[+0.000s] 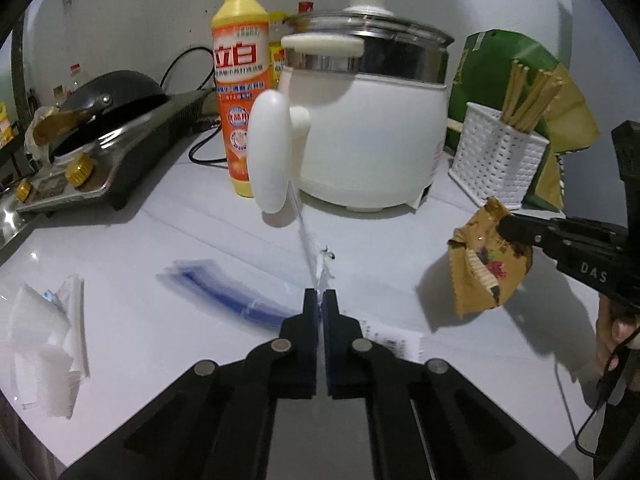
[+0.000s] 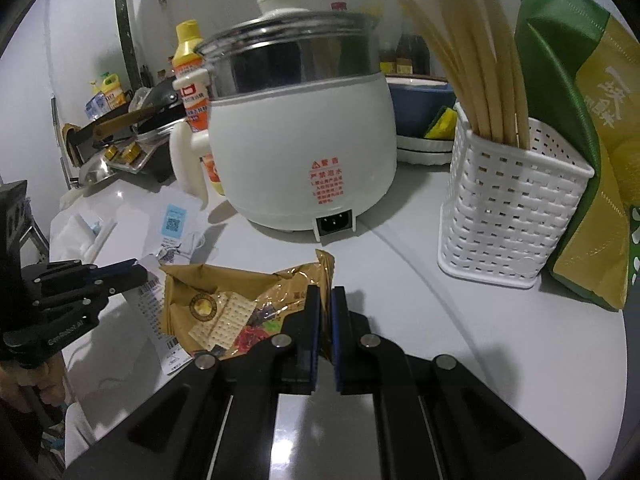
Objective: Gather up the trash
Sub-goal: 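Grasp the white receipt tag with the left tool while the right tool lifts the gold wrapper, then carry the gold wrapper and receipt tag down over the floor bin with both tools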
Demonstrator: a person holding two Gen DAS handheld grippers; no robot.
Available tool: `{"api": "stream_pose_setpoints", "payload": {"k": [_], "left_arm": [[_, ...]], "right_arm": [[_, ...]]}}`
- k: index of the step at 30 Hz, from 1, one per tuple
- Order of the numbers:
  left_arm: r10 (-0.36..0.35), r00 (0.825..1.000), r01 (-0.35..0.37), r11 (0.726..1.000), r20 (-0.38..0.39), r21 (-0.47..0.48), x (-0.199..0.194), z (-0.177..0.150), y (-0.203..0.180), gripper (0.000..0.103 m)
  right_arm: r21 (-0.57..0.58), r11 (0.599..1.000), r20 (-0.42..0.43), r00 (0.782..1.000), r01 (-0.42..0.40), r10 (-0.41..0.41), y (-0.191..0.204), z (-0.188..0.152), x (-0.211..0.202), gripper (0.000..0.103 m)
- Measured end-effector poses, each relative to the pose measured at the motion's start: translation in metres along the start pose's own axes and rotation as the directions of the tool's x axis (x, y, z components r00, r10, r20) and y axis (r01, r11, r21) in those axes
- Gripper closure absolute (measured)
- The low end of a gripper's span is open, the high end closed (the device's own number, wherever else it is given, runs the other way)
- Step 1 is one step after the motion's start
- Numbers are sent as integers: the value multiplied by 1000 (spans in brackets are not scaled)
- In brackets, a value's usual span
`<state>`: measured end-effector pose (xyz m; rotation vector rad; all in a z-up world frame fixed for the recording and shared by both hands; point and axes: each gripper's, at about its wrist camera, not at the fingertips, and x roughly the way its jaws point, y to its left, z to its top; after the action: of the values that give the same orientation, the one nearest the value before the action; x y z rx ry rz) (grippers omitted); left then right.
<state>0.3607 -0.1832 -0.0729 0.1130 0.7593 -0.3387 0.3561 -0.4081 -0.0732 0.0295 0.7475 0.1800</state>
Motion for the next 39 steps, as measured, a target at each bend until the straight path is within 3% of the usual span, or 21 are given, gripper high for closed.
{"api": "stream_pose_setpoints", "payload": {"k": [21,39], "left_arm": [[52,985,-48,998,166,-29,-109,-11,27,102],[126,967,-105,989,222,-105,-190,-61,65,102]], "right_arm": [[-76,996,111,993,-40,49,55,7,-70,98],[-180,978,122,985,-100,123,134,-4,-97,99]]}}
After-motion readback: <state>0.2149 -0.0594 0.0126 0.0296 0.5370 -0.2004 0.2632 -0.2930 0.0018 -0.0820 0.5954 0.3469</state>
